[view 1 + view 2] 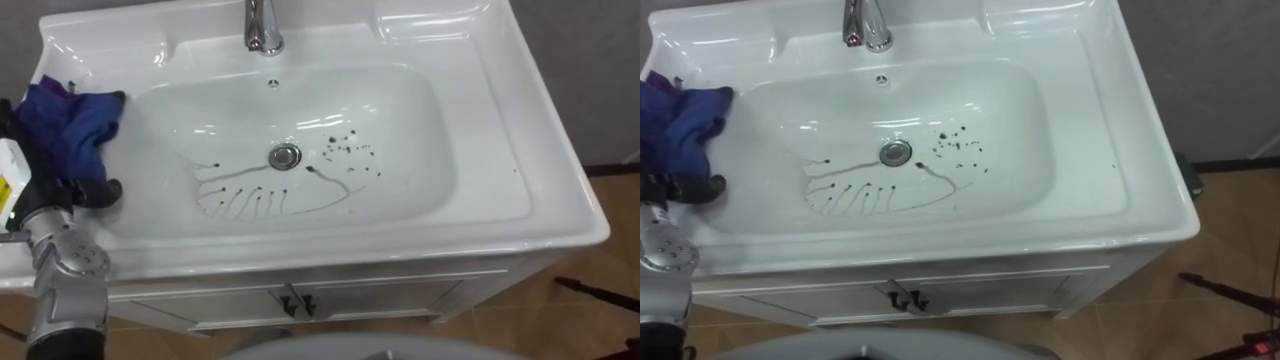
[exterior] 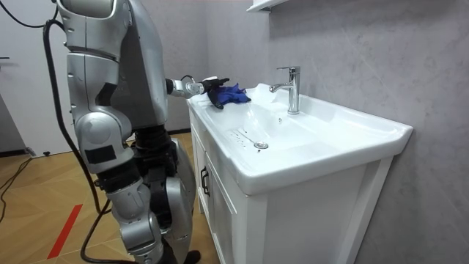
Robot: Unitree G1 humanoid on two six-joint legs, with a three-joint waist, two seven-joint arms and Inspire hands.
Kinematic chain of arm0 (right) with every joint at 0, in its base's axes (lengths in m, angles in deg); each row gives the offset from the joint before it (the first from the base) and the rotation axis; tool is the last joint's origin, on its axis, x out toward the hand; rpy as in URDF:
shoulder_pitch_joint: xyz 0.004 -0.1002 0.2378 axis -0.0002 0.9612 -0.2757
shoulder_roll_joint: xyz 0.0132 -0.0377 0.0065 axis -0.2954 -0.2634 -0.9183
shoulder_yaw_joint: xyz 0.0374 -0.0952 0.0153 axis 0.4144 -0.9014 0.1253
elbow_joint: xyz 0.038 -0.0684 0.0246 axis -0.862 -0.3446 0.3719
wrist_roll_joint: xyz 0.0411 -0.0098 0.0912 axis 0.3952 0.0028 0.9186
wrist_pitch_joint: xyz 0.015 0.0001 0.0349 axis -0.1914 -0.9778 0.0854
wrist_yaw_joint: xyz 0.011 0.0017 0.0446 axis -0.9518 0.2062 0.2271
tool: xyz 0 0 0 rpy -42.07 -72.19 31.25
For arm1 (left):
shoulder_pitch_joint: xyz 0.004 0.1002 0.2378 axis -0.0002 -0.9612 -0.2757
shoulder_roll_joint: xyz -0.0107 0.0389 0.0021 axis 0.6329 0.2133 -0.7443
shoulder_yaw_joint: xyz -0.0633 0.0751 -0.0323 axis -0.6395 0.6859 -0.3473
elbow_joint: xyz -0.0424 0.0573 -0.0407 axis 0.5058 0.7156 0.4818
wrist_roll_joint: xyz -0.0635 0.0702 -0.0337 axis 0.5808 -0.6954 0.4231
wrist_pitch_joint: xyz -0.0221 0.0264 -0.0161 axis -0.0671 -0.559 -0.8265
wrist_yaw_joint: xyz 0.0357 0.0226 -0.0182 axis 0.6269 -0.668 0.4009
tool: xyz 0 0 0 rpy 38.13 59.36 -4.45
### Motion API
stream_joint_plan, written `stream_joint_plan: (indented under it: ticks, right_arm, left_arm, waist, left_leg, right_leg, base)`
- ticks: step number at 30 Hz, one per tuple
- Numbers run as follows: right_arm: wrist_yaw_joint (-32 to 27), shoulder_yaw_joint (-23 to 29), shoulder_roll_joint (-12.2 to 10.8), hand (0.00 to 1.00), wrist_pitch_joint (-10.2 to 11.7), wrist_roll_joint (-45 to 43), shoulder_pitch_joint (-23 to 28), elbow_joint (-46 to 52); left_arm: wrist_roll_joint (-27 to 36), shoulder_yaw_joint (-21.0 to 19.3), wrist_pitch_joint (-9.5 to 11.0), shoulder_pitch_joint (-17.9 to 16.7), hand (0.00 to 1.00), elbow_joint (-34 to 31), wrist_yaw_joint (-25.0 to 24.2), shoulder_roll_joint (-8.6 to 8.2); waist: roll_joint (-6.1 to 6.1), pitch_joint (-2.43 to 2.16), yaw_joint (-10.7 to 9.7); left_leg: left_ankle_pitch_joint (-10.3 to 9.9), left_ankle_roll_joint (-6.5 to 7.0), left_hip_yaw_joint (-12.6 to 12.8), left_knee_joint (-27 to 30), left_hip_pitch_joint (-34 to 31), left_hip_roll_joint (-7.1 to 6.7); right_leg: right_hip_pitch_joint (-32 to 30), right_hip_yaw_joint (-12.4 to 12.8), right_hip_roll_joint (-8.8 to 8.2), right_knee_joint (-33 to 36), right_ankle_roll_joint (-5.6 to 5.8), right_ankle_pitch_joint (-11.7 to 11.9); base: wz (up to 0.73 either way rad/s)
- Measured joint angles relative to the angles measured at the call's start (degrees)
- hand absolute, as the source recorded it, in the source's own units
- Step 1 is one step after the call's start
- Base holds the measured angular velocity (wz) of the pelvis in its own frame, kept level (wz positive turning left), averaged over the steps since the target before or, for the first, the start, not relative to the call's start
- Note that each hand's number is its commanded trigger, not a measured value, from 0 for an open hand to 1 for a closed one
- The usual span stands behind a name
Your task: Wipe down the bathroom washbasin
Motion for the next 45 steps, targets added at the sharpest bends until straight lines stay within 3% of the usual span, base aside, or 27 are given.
stream_joint_plan:
  ticks: [20, 30, 41, 45]
  right_arm:
    - [0.4, -0.1, 0.1, 0.00, 0.3, 0.4, 0.0, 0.0]
    - [2.0, -0.2, 0.1, 0.00, 0.3, 0.5, 0.2, 0.0]
    - [2.0, -0.1, 0.1, 0.00, -0.3, 0.4, 1.4, -0.2]
    - [2.0, 0.0, 0.1, 0.00, -1.5, 0.4, 1.7, 0.1]
  left_arm:
    - [-0.6, 0.6, 0.0, 0.0, 0.00, 0.0, -0.3, -0.01]
    - [-0.9, 0.6, -0.2, 0.1, 0.00, 0.4, -1.6, 0.00]
    - [-0.9, 0.6, -0.6, 1.9, 0.00, 2.2, -4.0, 0.41]
    - [-1.0, 0.6, -1.2, 2.2, 0.00, 2.4, -4.5, 0.45]
  waist:
    - [-0.26, 0.18, 0.0]
    - [-0.72, 0.36, -1.7]
    - [-1.36, 0.30, -1.7]
    - [-1.32, 0.30, -1.8]
  left_leg:
    - [0.0, 0.00, -0.3, 0.3, -0.6, 0.00]
    - [0.0, 0.05, -0.3, 1.2, -1.4, 0.07]
    - [0.0, 0.05, -0.1, 1.3, -1.3, 0.42]
    - [0.0, 0.04, 0.0, 1.7, -1.4, 0.66]
  right_leg:
    - [-0.3, -0.1, 0.29, 0.1, 0.00, 0.0]
    - [-0.4, -0.9, 0.11, 0.3, 0.01, 0.0]
    - [-0.4, -0.3, 0.40, 0.3, -0.09, 0.0]
    - [-0.3, -0.2, 0.55, 0.2, -0.25, 0.1]
  base:
    - [0.01]
    - [0.04]
    - [0.00]
    - [0.00]
